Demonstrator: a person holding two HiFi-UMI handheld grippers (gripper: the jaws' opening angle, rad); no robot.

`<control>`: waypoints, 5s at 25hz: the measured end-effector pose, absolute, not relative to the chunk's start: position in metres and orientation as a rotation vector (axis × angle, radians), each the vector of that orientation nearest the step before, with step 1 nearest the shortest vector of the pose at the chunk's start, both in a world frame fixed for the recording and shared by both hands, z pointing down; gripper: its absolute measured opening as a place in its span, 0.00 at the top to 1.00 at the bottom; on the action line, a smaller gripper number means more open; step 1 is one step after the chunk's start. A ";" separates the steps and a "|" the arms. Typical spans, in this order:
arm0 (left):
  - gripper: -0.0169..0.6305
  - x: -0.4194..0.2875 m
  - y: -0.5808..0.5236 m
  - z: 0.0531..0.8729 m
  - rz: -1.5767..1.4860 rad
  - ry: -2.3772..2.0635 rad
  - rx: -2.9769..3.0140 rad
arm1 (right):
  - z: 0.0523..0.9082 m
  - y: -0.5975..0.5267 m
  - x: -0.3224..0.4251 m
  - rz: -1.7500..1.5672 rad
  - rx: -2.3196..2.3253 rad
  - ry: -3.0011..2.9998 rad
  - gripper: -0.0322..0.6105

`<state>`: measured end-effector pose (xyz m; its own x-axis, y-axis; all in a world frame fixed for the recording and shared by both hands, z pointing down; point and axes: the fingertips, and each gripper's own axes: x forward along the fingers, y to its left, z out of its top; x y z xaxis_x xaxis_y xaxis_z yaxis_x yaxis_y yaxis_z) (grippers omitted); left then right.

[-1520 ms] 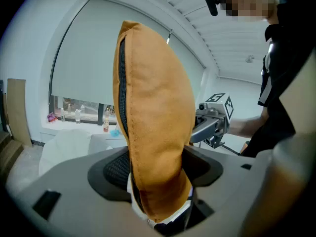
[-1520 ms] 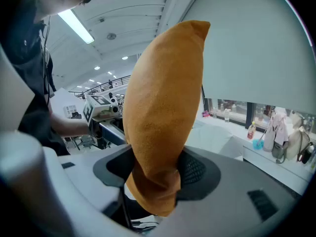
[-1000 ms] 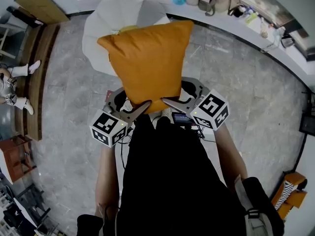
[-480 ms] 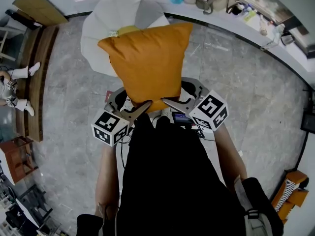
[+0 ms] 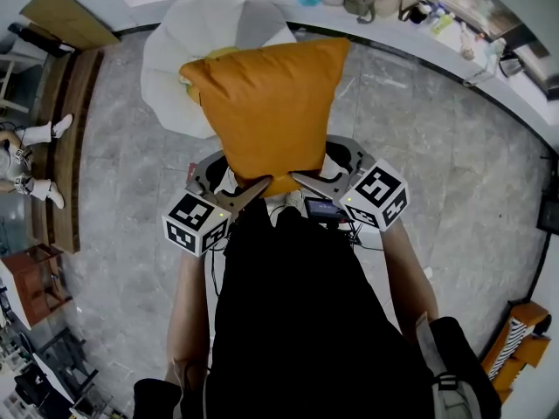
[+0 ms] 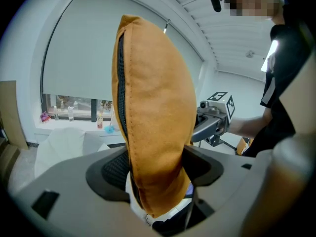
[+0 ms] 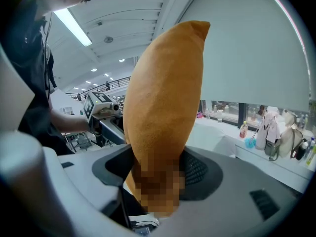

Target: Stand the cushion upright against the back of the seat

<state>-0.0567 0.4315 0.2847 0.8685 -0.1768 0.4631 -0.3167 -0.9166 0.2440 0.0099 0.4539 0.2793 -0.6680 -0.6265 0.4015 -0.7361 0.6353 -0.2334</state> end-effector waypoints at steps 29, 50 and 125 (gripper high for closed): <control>0.46 -0.067 0.240 0.296 0.585 -0.146 2.695 | 0.287 0.262 0.000 0.595 1.050 -2.506 0.48; 0.48 -0.122 0.105 0.300 0.610 -0.321 2.774 | 0.294 0.128 -0.055 0.572 1.011 -2.370 0.49; 0.45 -0.013 -0.090 0.516 0.978 -0.598 2.197 | 0.509 -0.093 0.055 0.595 0.467 -2.349 0.49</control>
<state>-0.0132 -0.0895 0.5164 0.6177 -0.1392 0.7740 -0.6255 -0.6835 0.3762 0.0545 -0.0927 0.5094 -0.7178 -0.1706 0.6750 -0.4713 0.8326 -0.2908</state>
